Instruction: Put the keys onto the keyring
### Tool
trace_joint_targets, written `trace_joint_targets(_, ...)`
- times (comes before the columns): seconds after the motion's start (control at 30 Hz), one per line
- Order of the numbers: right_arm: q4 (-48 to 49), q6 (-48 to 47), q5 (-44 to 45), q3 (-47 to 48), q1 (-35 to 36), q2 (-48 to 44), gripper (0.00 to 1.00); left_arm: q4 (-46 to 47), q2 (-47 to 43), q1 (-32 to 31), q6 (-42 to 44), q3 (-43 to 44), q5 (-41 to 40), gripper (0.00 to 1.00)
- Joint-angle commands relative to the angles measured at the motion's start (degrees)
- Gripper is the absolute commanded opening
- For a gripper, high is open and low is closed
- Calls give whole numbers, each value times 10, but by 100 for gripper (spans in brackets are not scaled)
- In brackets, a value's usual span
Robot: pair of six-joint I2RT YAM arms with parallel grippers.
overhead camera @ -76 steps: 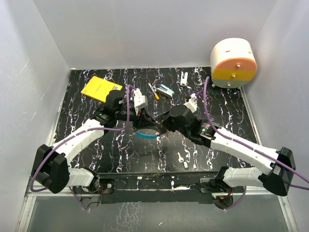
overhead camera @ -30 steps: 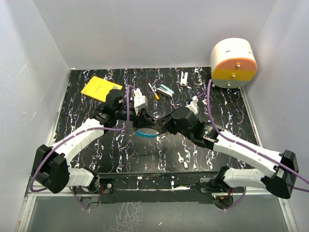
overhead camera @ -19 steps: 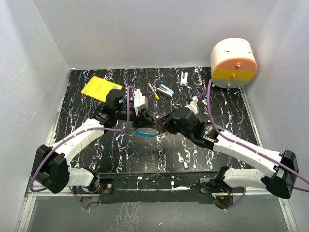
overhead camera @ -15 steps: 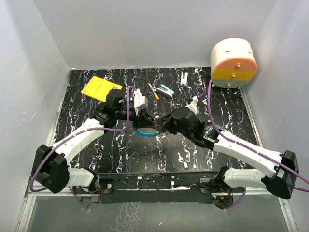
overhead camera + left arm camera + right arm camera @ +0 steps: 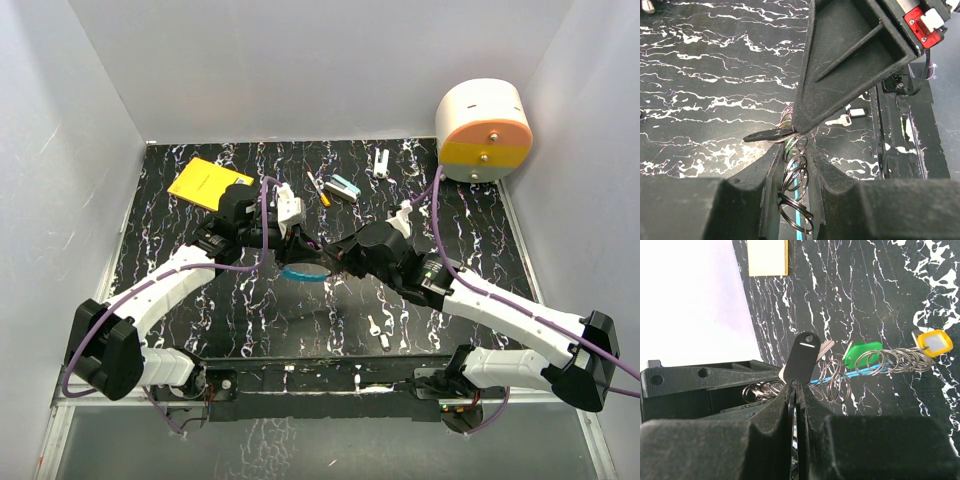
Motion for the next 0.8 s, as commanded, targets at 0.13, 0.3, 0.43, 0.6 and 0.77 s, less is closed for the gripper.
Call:
trace_joint_targets(0.13,35,50,28,4,3,-18,8,29,-20,-2,-7,8,17,0)
trace_joint_targets(0.3,37,65,30,-7,4,-25,8,27,-22,-2,-8,10,16,0)
trace_joint_targets(0.43,37,67,32,-8,4,-30,8,26,-21,-1,-5,9,16,0)
trace_joint_targets(0.6,33,64,32,-1,4,-27,8,28,-19,-1,-5,9,14,0)
trace_joint_targets(0.77,37,62,27,2,4,-19,8,20,-18,-2,-2,14,14,0)
